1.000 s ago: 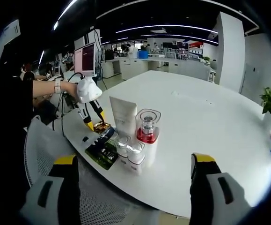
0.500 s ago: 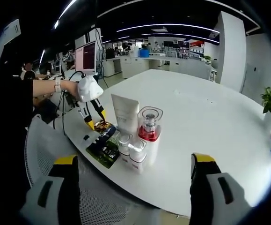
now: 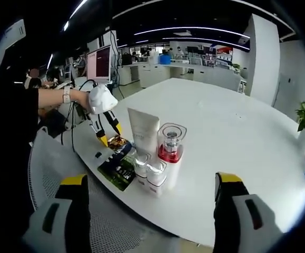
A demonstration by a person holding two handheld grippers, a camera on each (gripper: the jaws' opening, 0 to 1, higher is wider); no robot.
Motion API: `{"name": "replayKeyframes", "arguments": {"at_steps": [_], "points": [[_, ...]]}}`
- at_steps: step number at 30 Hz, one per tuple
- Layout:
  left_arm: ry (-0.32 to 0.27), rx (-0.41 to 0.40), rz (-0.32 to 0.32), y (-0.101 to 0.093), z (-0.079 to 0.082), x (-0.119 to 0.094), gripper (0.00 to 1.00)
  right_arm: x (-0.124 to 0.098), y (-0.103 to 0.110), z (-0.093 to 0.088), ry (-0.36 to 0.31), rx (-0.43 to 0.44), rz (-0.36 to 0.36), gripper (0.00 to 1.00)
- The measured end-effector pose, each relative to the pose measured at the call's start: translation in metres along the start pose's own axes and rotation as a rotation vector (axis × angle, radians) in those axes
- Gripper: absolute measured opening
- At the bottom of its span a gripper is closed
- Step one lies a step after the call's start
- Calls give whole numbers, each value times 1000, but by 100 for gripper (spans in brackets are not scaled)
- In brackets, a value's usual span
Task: Arrange the skincare products in the storage area until every visible bottle or jar stands upright without overlapping.
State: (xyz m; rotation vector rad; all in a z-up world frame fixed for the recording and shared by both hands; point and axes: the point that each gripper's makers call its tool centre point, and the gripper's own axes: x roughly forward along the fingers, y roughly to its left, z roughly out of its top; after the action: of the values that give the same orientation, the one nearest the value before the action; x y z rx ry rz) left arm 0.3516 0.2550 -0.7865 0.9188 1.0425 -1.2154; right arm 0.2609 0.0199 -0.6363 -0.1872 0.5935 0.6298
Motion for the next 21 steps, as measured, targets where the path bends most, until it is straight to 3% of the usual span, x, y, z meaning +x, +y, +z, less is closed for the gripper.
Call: {"name": "replayKeyframes", "arguments": {"at_steps": [21], "points": [[-5,-30,-15,-1,-2,-2,39,0,4,-5,12,2,10,100]]}}
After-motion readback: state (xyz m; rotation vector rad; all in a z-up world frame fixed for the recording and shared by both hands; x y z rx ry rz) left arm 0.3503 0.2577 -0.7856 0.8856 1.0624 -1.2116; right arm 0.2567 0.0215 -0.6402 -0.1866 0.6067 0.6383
